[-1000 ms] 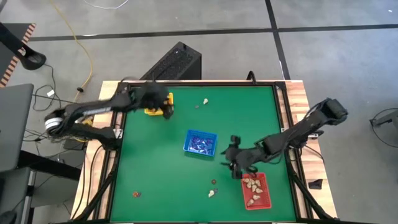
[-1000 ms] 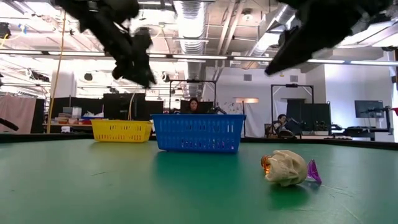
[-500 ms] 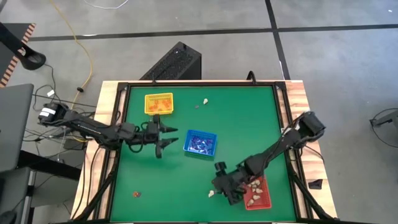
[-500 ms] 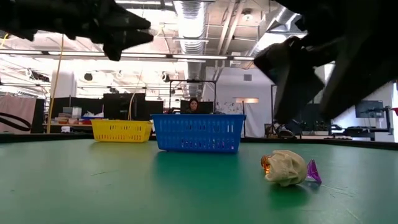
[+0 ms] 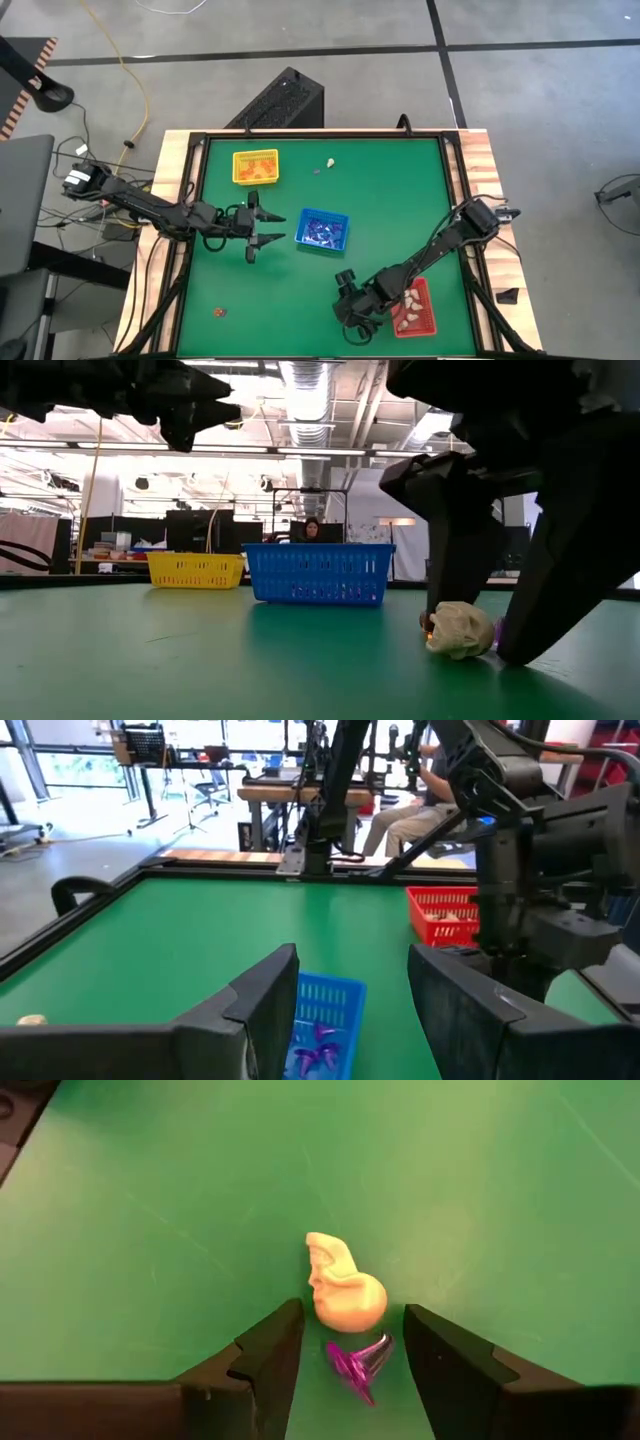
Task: Sort Halloween decoration
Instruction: Put the witch hat toy into the blue bin
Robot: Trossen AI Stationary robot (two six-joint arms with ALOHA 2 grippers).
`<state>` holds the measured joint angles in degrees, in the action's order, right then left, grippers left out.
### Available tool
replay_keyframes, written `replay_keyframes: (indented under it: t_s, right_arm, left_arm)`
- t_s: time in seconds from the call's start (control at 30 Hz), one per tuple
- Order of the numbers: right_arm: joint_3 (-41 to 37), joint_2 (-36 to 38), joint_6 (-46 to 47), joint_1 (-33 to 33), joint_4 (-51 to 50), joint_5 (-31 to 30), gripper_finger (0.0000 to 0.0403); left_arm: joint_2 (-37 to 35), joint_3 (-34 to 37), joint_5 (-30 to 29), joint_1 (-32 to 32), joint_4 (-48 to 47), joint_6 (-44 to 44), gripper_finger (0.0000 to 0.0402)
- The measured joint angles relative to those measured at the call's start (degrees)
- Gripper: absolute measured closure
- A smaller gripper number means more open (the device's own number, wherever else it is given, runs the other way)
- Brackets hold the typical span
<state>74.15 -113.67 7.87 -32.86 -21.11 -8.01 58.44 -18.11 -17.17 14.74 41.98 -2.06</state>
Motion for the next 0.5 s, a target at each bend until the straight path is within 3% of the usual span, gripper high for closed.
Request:
replay_keyframes:
  t_s: [0.2, 0.5]
  right_arm:
    - [0.01, 0.66, 5.61, -0.01, -5.65, 0.28, 0.0222]
    - [0.02, 0.36, 5.65, 0.09, -6.29, 0.24, 0.0254]
  left_arm:
    - [-0.01, 0.00, 0.33, 0.02, 0.00, -0.05, 0.0221]
    - [-0.01, 0.00, 0.31, 0.02, -0.02, -0.16, 0.0221]
